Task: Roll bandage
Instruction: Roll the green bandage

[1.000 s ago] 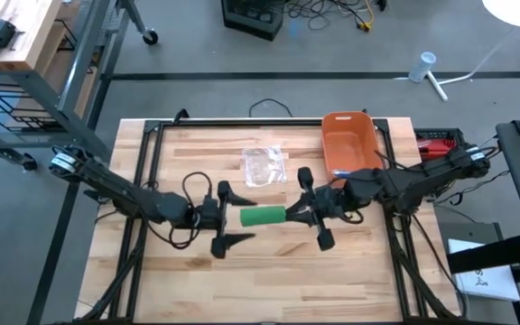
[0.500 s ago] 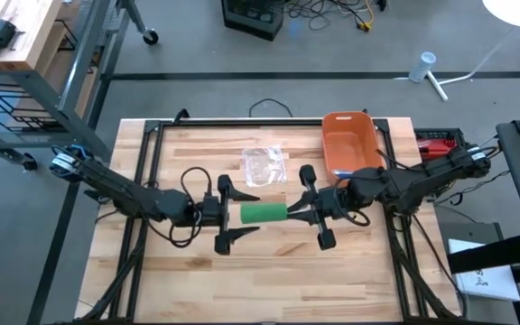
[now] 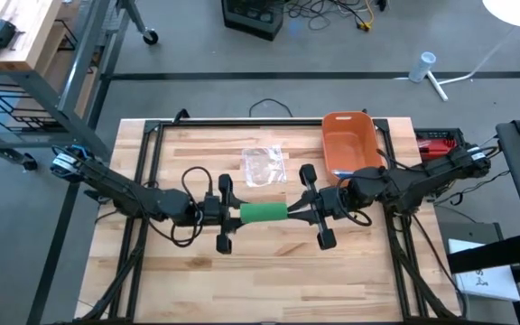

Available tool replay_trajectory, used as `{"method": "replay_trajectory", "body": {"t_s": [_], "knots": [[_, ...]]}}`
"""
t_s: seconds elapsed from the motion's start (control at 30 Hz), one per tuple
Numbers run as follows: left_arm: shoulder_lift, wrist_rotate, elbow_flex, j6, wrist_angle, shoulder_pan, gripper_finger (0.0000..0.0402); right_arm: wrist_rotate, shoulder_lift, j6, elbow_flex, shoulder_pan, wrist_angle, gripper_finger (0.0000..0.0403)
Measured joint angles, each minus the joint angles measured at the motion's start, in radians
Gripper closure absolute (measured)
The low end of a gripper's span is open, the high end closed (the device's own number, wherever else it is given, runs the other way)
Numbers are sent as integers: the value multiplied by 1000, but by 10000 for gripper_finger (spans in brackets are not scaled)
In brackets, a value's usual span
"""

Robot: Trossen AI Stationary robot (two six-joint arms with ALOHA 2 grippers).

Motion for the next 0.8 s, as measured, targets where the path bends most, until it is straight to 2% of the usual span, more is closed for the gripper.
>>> {"method": "replay_trajectory", "body": {"t_s": [0.13,0.2,0.33,0.5,0.63,0.8], "knots": [[0,0,0,0,0,0,374,5,0,-7,0,0,0,400],[0,0,-1,0,1,0,394,25,0,-8,0,0,0,400],[0,0,-7,-13,1,0,387,56,0,-32,0,0,18,400],[3,-2,-13,-22,4,2,399,57,0,-44,2,-2,82,400],[3,-49,-14,3,2,3,399,57,0,15,2,-3,97,400],[3,-59,-14,8,0,15,400,52,0,59,-5,-2,70,400]]}}
